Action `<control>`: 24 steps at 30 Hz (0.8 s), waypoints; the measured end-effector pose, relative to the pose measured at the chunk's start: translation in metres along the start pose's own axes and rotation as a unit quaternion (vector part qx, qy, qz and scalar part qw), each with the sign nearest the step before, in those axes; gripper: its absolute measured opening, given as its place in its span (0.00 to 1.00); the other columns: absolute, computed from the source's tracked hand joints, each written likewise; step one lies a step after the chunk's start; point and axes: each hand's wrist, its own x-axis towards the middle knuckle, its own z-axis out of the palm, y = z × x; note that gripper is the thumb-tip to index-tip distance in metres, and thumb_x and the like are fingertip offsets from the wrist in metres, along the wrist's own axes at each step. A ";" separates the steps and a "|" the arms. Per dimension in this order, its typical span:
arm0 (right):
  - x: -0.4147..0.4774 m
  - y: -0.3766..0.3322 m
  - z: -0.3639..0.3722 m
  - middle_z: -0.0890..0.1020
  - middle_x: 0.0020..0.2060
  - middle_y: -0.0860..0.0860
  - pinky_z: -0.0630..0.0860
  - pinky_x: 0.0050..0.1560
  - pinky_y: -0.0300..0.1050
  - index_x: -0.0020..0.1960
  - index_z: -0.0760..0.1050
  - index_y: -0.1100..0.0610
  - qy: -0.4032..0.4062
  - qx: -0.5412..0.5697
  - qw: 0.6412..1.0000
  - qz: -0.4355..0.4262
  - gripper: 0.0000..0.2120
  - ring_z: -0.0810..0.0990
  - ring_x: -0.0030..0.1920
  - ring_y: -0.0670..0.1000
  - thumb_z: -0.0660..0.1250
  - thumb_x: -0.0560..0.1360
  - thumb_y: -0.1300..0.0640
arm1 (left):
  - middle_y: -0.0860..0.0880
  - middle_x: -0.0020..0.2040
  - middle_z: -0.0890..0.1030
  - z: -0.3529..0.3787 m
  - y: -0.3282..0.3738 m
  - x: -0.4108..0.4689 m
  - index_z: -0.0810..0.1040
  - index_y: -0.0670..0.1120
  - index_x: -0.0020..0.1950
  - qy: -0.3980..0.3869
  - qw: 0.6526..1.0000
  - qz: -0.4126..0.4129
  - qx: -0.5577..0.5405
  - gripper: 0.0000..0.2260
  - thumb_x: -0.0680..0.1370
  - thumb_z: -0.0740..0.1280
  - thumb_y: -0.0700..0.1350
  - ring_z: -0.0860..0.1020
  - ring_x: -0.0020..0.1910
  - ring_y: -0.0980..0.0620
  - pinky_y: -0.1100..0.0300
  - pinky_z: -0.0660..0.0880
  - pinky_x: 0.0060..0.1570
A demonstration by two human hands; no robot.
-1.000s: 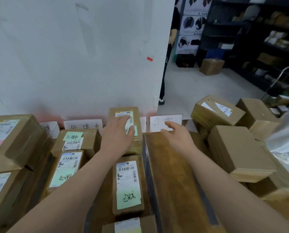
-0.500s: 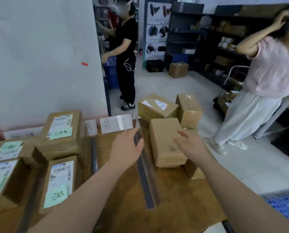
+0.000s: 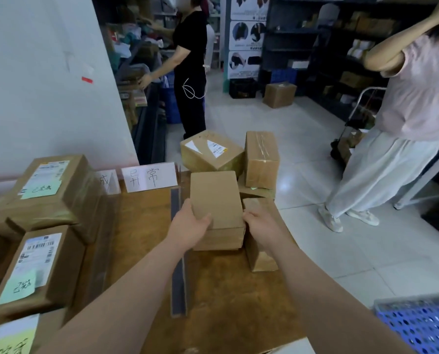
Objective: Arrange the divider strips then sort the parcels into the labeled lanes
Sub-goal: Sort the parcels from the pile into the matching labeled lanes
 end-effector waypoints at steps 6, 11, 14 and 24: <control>-0.009 0.012 -0.005 0.80 0.57 0.49 0.75 0.60 0.59 0.55 0.79 0.39 -0.019 0.132 0.991 0.014 0.12 0.77 0.58 0.54 0.59 0.81 0.52 | 0.45 0.71 0.65 0.002 0.009 -0.027 0.60 0.48 0.75 0.040 0.995 -0.075 -0.045 0.35 0.75 0.68 0.62 0.68 0.58 0.49 0.52 0.70 0.58; -0.027 0.019 -0.010 0.80 0.59 0.52 0.78 0.58 0.59 0.57 0.78 0.42 -0.088 0.218 0.972 0.009 0.11 0.79 0.58 0.56 0.67 0.77 0.53 | 0.46 0.71 0.59 0.007 0.007 -0.052 0.55 0.52 0.77 0.053 0.993 -0.073 -0.082 0.46 0.68 0.69 0.70 0.68 0.64 0.44 0.46 0.69 0.64; -0.038 0.019 -0.015 0.78 0.60 0.51 0.76 0.61 0.59 0.64 0.74 0.44 -0.094 0.221 0.971 -0.005 0.24 0.78 0.59 0.55 0.76 0.70 0.51 | 0.47 0.73 0.56 0.006 0.007 -0.063 0.49 0.54 0.79 0.035 0.992 -0.084 -0.088 0.59 0.55 0.67 0.77 0.64 0.70 0.40 0.43 0.67 0.66; -0.074 0.000 -0.029 0.81 0.58 0.48 0.72 0.66 0.54 0.66 0.75 0.52 -0.076 0.229 0.969 -0.059 0.22 0.77 0.61 0.50 0.68 0.75 0.43 | 0.46 0.63 0.76 -0.011 0.003 -0.095 0.67 0.57 0.72 -0.075 0.915 -0.110 -0.381 0.39 0.64 0.72 0.66 0.76 0.60 0.45 0.45 0.76 0.58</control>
